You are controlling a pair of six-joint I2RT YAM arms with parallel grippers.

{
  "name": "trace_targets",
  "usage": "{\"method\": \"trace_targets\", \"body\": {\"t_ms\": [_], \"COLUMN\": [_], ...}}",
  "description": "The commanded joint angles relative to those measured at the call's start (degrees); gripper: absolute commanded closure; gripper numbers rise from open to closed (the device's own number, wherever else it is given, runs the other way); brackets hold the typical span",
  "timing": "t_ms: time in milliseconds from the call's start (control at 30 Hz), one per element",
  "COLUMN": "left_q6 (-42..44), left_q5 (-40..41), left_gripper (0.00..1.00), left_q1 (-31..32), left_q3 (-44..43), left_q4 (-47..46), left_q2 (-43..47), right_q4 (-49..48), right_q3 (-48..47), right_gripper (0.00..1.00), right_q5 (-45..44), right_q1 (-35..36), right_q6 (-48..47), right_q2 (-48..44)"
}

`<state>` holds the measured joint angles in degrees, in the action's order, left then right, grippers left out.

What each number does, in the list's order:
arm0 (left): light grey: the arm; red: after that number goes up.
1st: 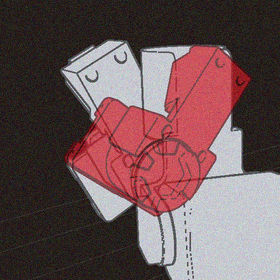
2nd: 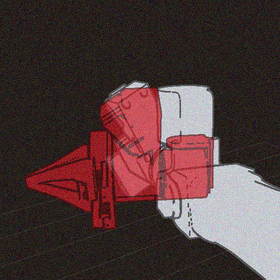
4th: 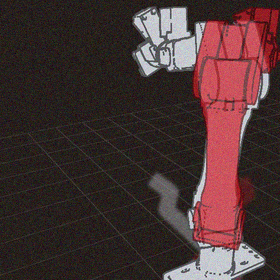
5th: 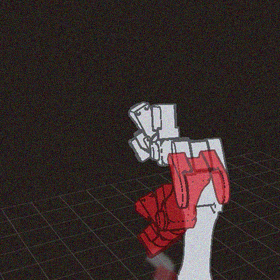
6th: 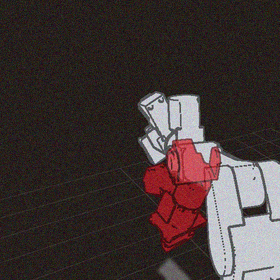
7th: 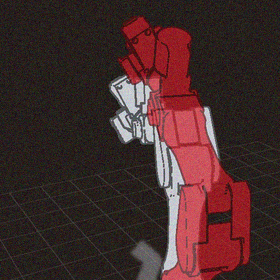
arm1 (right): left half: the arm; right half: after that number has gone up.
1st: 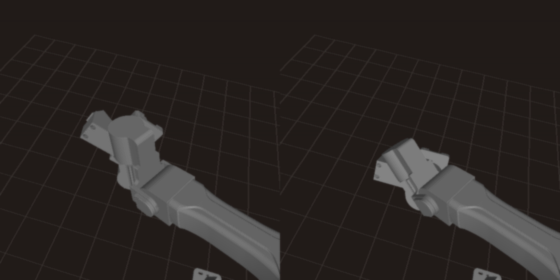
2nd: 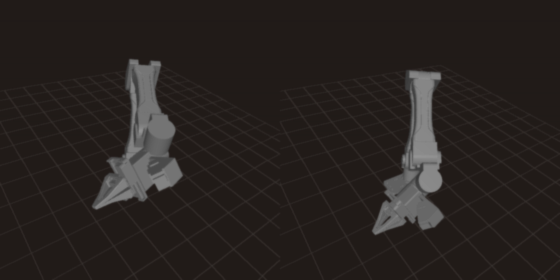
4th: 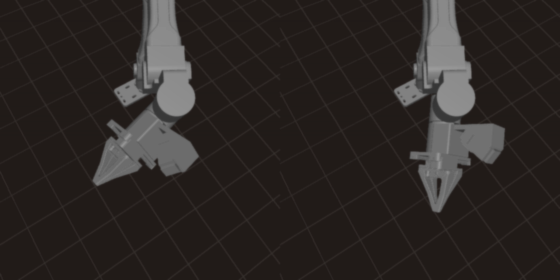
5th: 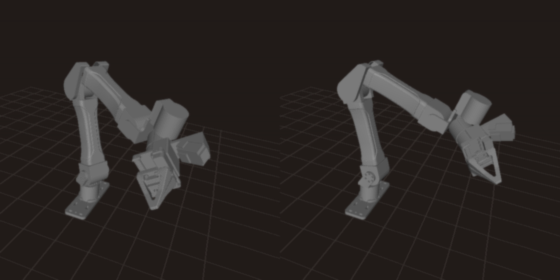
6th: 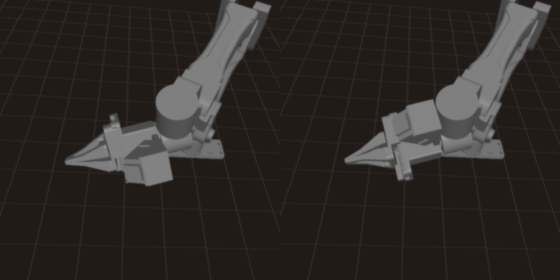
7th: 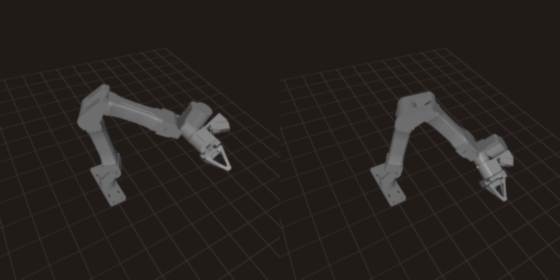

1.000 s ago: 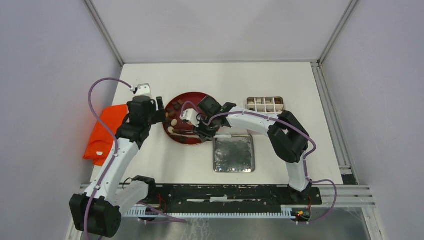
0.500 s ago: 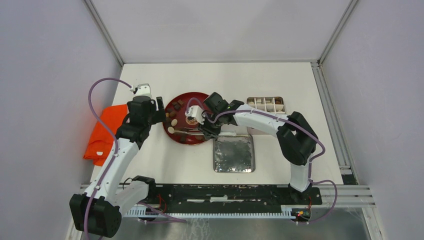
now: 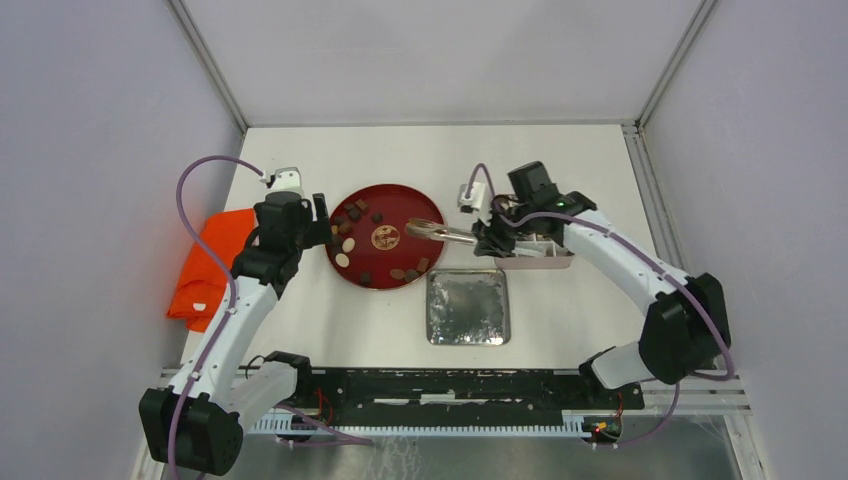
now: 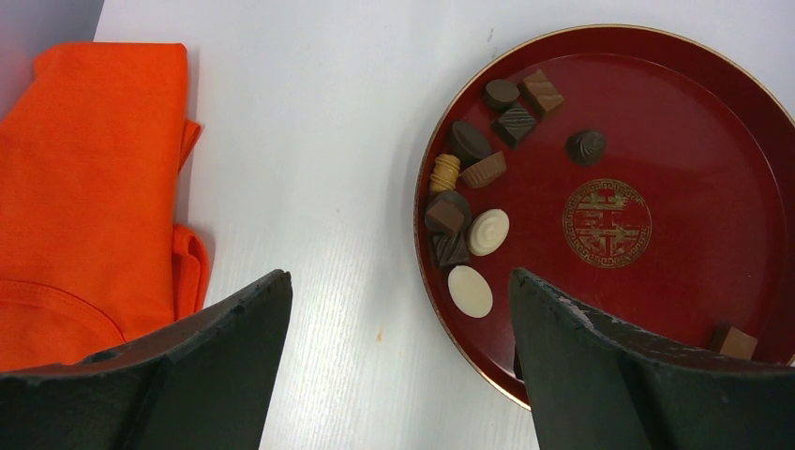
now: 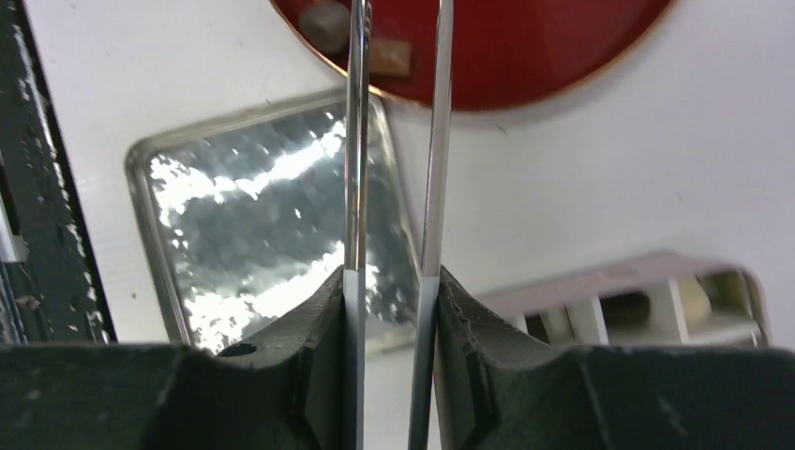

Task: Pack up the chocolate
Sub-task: Pick up the fake chocolate from the plate, then place the fake chocolate in the packing box.

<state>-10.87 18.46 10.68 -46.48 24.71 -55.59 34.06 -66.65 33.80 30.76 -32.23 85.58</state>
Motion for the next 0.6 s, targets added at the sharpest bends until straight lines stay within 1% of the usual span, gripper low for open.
{"method": "trace_targets", "body": {"t_ms": [0,67,200,367,467,567], "left_q6": [2.52,2.47,2.45,2.41,2.43,2.35], "left_q5": [-0.33,-0.52,-0.94,-1.61,-1.76,-1.76], "left_gripper": [0.09,0.09,0.09,0.09,0.09,0.09], "left_q1": [-0.22,-0.22,-0.22,-0.22,-0.22,-0.15], "left_q3": [0.07,0.07,-0.02,-0.1,-0.1,-0.06], "left_q4": [-1.86,-1.86,-1.86,-1.86,-1.86,-1.86], "left_q2": [0.98,1.0,0.75,0.35,0.3,0.25], "right_q4": [4.92,8.34,17.73,26.96,32.07,35.06], "right_q3": [4.14,5.73,6.88,5.86,3.96,2.92], "right_gripper": [1.0,1.0,1.0,0.99,0.97,0.97], "right_q5": [3.75,4.52,4.29,2.6,1.94,0.99], "right_q1": [-9.03,-14.86,-25.64,-38.72,-43.69,-46.06], "right_q6": [-6.55,-9.52,-18.76,-31.46,-38.01,-42.75], "right_q2": [-8.66,-11.13,-13.87,-13.21,-11.33,-10.03]}}
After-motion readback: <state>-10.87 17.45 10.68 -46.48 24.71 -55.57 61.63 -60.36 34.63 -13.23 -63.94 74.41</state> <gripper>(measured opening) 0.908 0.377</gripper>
